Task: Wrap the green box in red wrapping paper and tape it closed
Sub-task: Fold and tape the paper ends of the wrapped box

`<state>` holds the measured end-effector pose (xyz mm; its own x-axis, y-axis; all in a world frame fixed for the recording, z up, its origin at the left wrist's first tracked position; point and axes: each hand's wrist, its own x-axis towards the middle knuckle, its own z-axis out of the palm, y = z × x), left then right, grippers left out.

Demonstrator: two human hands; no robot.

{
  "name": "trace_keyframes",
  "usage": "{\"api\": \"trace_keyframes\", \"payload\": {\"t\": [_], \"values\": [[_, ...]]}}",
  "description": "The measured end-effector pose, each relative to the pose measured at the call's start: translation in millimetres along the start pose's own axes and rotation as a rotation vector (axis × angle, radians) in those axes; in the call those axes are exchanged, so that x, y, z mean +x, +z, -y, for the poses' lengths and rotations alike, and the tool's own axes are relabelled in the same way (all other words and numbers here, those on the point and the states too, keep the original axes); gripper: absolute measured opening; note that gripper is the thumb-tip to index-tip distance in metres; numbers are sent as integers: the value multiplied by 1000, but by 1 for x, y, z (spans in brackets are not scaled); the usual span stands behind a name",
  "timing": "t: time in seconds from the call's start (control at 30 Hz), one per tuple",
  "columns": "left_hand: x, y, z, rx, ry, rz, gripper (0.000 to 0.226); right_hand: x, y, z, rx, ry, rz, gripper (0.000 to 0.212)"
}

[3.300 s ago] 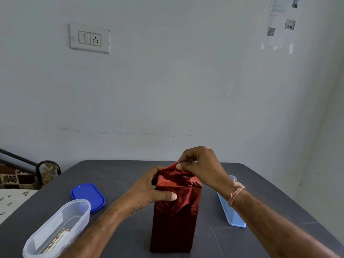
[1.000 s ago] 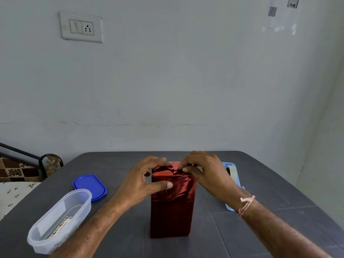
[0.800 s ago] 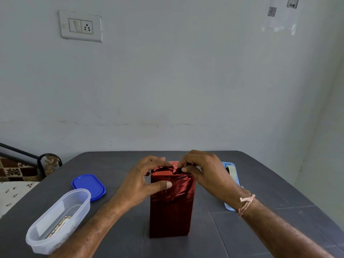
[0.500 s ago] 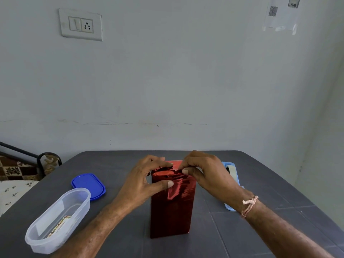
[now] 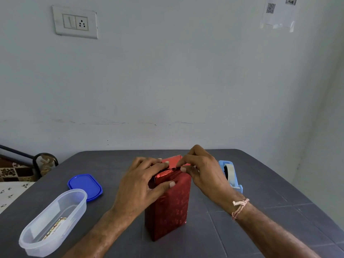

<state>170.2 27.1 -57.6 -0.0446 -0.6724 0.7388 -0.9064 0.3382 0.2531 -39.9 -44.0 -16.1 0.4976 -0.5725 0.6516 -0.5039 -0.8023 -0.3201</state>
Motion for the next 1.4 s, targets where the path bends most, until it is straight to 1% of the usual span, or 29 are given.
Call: {"api": "trace_keyframes", "payload": {"t": [0.07, 0.13, 0.27, 0.33, 0.43, 0.47, 0.5, 0.6, 0.67, 0.7, 0.8, 1.0, 1.1, 1.2, 1.3, 1.4], "values": [[2, -1, 0, 13, 41, -1, 76, 1, 2, -3, 1, 38, 0, 13], [7, -7, 0, 2, 56, 33, 78, 4, 4, -7, 35, 56, 14, 15], [23, -23, 0, 20, 90, 137, 68, 8, 5, -15, 92, 67, 39, 20], [33, -29, 1, 10, 61, 197, 74, 11, 5, -16, 104, 62, 50, 21], [51, -34, 0, -16, 2, 281, 89, 12, 5, -17, 113, 52, 68, 22], [56, -35, 0, -48, -18, 314, 84, 12, 5, -17, 114, 46, 73, 23], [62, -36, 1, -101, -47, 343, 71, 12, 5, -18, 113, 42, 78, 23], [78, -36, 5, -249, -135, 414, 21, 12, 5, -21, 120, 34, 84, 24], [85, -35, 8, -265, -155, 467, 3, 12, 5, -22, 124, 27, 83, 25], [88, -34, 8, -268, -163, 485, 2, 11, 5, -23, 125, 19, 81, 26], [90, -31, 10, -335, -224, 511, 8, 11, 5, -23, 137, 8, 79, 27], [78, -19, 18, -722, -512, 597, 24, 12, 7, -26, 175, 24, 81, 28], [71, -10, 22, -867, -558, 610, 29, 14, 7, -28, 185, 26, 92, 27], [67, -9, 21, -922, -581, 606, 31, 16, 9, -29, 220, 36, 98, 28], [65, -7, 21, -910, -627, 600, 36, 15, 10, -30, 253, 43, 91, 28], [63, -6, 19, -891, -637, 600, 44, 11, 10, -33, 340, 105, 114, 31]]}}
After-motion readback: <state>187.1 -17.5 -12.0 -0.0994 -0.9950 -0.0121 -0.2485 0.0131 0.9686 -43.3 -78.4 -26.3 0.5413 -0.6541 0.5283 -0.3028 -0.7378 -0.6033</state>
